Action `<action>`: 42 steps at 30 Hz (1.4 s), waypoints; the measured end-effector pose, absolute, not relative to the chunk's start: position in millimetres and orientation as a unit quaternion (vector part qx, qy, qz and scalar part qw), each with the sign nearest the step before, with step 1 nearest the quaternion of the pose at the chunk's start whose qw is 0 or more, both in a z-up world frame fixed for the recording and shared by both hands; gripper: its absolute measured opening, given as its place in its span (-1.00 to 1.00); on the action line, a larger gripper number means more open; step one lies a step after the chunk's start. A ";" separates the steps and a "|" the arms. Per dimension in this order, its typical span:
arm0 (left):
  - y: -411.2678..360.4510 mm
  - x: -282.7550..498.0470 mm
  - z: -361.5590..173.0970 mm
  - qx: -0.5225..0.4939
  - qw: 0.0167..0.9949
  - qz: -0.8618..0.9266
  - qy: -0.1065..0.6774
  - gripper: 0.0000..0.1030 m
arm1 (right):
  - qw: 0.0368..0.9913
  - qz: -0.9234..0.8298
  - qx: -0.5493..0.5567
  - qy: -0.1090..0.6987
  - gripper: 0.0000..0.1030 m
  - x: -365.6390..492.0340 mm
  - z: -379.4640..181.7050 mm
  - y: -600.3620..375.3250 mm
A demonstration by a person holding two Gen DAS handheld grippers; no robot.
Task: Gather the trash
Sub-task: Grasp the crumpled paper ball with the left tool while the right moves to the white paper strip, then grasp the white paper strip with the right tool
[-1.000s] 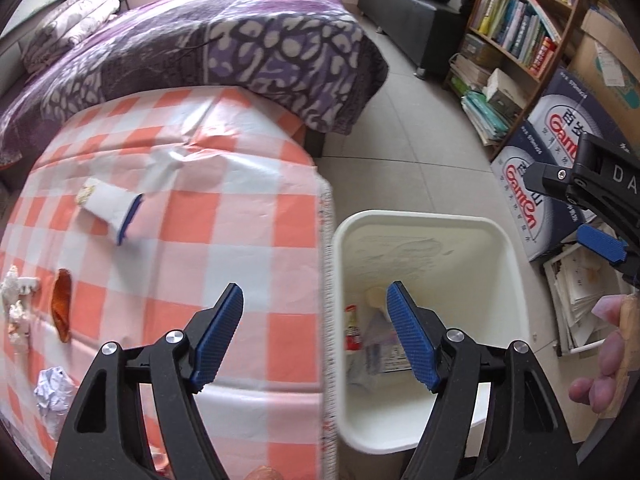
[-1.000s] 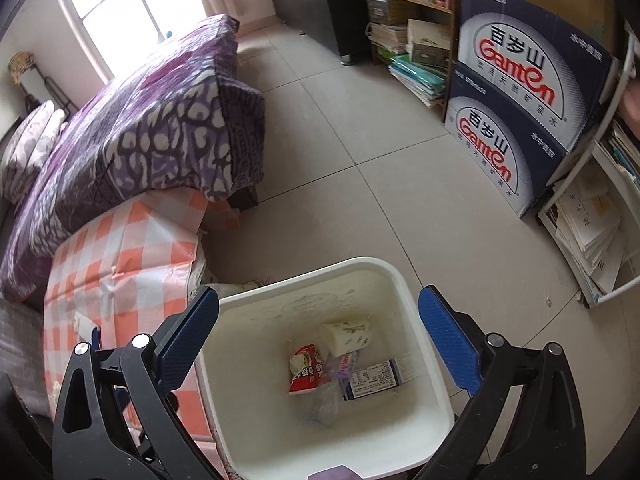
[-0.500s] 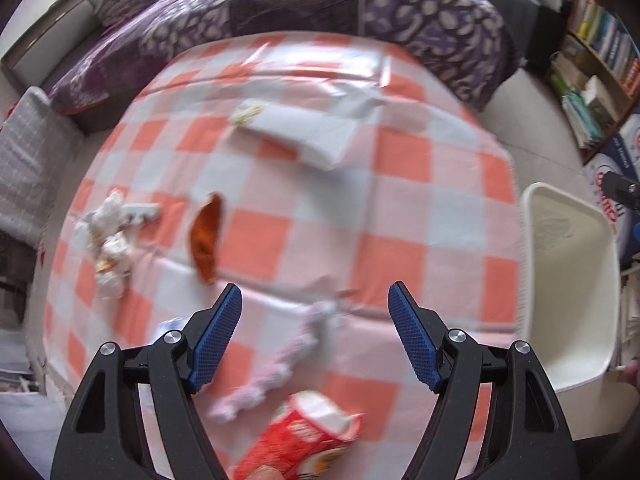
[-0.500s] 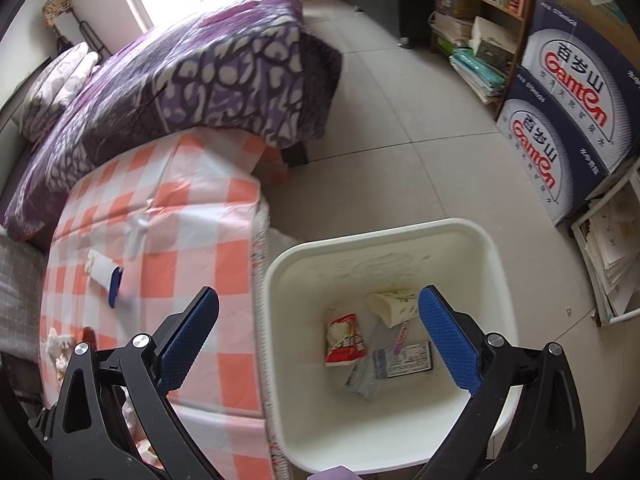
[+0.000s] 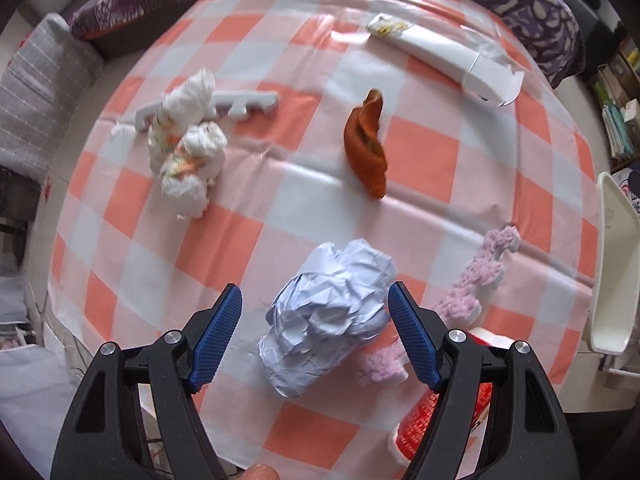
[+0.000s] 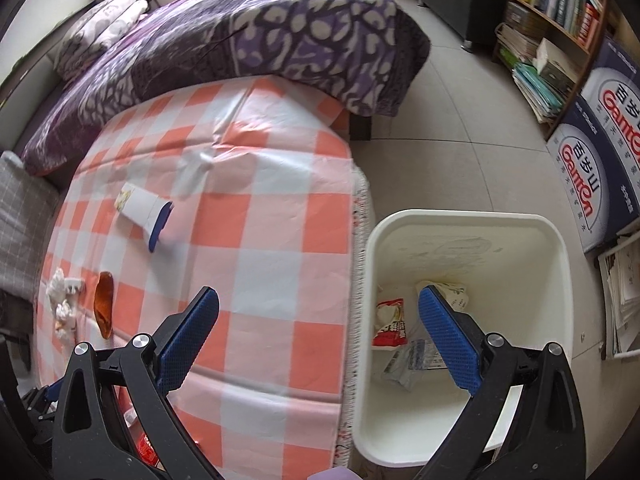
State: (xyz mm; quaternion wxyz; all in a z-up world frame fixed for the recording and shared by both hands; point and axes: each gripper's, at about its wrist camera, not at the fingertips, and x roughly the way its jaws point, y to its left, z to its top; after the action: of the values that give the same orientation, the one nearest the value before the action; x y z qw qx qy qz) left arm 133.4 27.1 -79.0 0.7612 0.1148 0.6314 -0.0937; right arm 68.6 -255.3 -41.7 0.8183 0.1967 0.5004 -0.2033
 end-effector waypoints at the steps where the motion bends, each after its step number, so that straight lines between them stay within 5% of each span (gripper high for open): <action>1: 30.3 134.0 -82.9 0.104 0.756 -0.099 0.639 0.43 | 0.820 -0.200 0.191 0.502 0.86 71.3 -43.1 -250.6; 8: 35.0 134.4 -103.8 0.079 0.722 -0.131 0.674 0.43 | 0.831 -0.169 0.139 0.512 0.86 91.7 -52.5 -217.5; 11: 35.8 131.7 -104.1 0.093 0.725 -0.130 0.670 0.16 | 0.837 -0.155 0.121 0.511 0.86 100.3 -55.3 -207.2; 14: 43.1 135.0 -95.0 0.071 0.732 -0.134 0.664 0.11 | 0.844 -0.133 0.099 0.510 0.86 113.3 -57.2 -197.4; 24: 75.4 157.0 -25.1 -0.013 0.800 -0.112 0.590 0.11 | 0.867 -0.048 0.014 0.496 0.86 189.9 -53.8 -162.5; 34: 87.3 172.9 -19.9 -0.043 0.801 -0.105 0.587 0.11 | 0.844 -0.010 -0.007 0.536 0.85 268.8 -80.6 -131.9; 36: 88.8 174.5 -20.2 -0.045 0.801 -0.105 0.588 0.11 | 0.838 -0.008 -0.022 0.545 0.76 273.8 -87.9 -126.6; 37: 89.4 174.7 -20.4 -0.046 0.800 -0.105 0.589 0.11 | 0.835 -0.006 -0.029 0.550 0.58 274.9 -91.5 -124.6; 38: 90.2 175.3 -20.9 -0.047 0.800 -0.104 0.589 0.11 | 0.831 -0.001 -0.032 0.556 0.15 275.7 -94.7 -123.4; 40: 91.8 175.9 -21.4 -0.049 0.800 -0.103 0.590 0.11 | 0.826 0.009 -0.026 0.562 -0.21 274.2 -98.6 -123.8; 42: 93.2 176.0 -20.4 -0.052 0.801 -0.100 0.588 0.11 | 0.833 0.011 -0.003 0.553 -0.24 269.0 -92.6 -128.2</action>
State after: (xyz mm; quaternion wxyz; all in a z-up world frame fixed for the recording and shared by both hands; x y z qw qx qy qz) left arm 176.0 93.2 -20.4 0.8009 -0.0517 0.5881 -0.1002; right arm 269.0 -128.2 -92.6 0.8332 -0.0033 0.5529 0.0110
